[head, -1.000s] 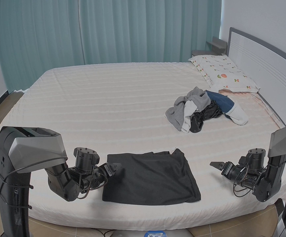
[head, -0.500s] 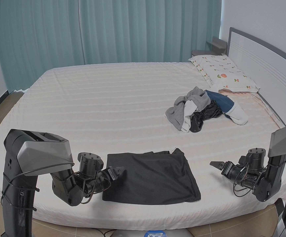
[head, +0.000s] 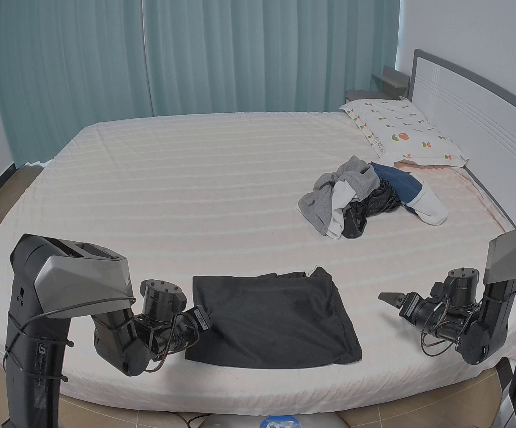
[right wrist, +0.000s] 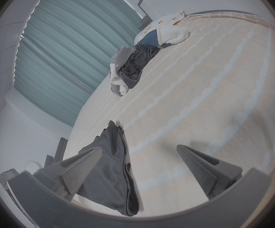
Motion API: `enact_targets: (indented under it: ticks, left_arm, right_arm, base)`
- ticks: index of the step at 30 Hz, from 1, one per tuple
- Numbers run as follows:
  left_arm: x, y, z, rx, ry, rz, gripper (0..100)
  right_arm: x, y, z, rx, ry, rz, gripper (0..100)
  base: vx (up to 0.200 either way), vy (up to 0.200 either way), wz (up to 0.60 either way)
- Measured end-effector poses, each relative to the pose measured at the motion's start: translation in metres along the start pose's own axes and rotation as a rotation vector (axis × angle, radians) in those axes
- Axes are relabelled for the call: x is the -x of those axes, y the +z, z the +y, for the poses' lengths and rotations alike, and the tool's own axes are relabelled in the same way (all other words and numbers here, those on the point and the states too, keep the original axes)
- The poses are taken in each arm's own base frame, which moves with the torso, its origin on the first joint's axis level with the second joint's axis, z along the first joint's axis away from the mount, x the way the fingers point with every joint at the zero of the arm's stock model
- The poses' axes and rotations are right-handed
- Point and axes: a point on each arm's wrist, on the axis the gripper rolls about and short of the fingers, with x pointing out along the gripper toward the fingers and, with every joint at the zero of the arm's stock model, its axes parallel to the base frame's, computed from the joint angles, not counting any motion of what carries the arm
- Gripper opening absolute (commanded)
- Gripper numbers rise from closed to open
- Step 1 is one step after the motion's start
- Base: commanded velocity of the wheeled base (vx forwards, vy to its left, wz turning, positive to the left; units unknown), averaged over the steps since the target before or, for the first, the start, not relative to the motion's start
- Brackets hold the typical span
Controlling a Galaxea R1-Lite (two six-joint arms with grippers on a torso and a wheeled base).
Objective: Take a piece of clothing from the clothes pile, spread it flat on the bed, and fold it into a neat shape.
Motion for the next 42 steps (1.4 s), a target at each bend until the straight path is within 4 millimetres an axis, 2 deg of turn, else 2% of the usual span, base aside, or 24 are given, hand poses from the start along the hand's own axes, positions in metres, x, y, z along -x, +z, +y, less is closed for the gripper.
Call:
enact_targets:
  ticks: [15,42]
  left_arm:
    - [0.0028,0.0002,0.0008,0.004,-0.001,-0.039,0]
    - [0.0049,0.0032,0.0059,0.054,0.038,-0.071,0]
  right_arm:
    - [0.0,-0.0009,-0.0012,0.009,-0.005,0.004,100]
    - [-0.002,-0.0038,-0.0042,0.008,-0.016,0.017,100]
  base:
    - [0.0,0.0,0.0]
    - [0.0,0.2,0.0]
